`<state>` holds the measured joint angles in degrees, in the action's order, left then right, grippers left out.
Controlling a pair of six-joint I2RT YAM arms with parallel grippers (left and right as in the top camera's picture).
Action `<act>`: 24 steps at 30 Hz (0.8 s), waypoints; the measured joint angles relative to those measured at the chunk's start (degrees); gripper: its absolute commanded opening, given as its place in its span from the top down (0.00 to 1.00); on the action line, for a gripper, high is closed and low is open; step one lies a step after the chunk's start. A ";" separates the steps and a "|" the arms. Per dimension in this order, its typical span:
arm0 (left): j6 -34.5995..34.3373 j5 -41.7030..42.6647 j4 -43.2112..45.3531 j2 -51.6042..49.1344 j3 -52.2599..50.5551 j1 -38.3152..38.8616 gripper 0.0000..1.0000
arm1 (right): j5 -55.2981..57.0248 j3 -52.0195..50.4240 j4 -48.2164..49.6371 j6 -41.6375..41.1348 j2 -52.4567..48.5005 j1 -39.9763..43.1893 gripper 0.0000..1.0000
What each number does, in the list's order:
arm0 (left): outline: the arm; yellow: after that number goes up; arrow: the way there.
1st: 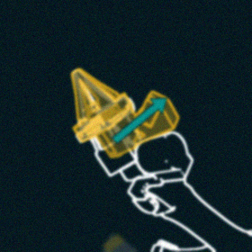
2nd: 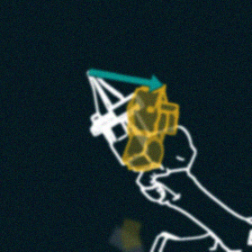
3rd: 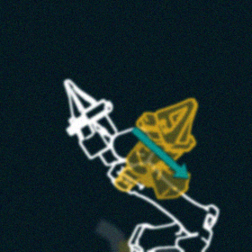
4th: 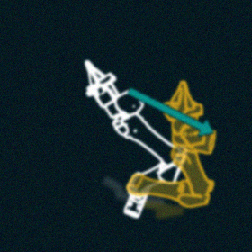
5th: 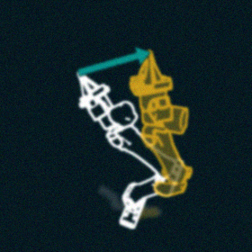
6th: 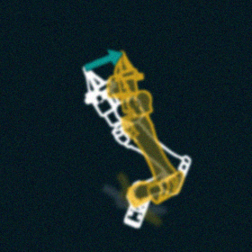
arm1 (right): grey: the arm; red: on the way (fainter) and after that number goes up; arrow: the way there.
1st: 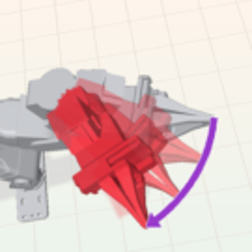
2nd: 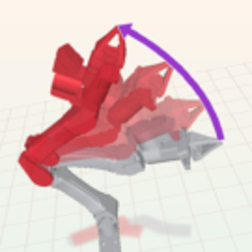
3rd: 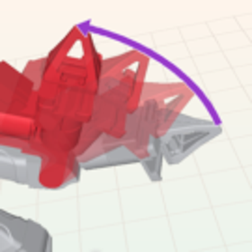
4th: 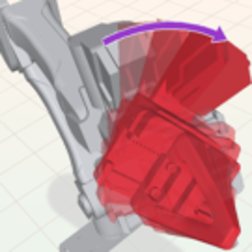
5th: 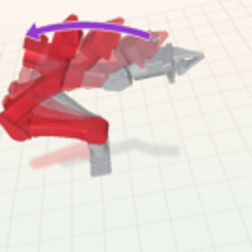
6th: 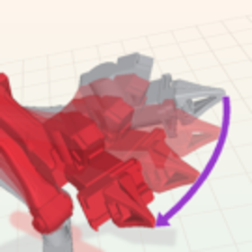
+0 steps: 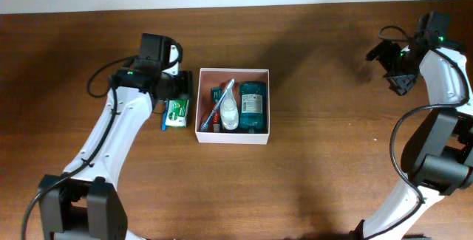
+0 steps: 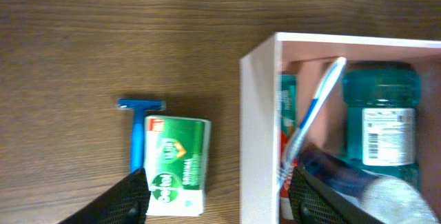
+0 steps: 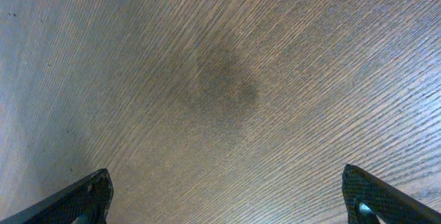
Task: Pack container
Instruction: 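Open left gripper and move it back over the blue razor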
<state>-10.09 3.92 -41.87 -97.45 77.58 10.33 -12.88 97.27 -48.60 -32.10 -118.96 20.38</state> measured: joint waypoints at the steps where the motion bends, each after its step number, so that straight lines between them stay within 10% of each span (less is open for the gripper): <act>1: -0.02 -0.26 -0.24 0.02 0.00 -0.57 0.31 | 0.00 0.00 0.02 0.02 0.00 0.00 0.01; 24: -3.08 -7.41 2.27 0.02 -5.55 -5.62 0.29 | 0.00 0.00 0.02 0.00 0.00 0.00 0.01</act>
<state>-13.17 -3.49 -39.59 -97.43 72.03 4.71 -12.88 97.27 -48.58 -32.10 -118.96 20.38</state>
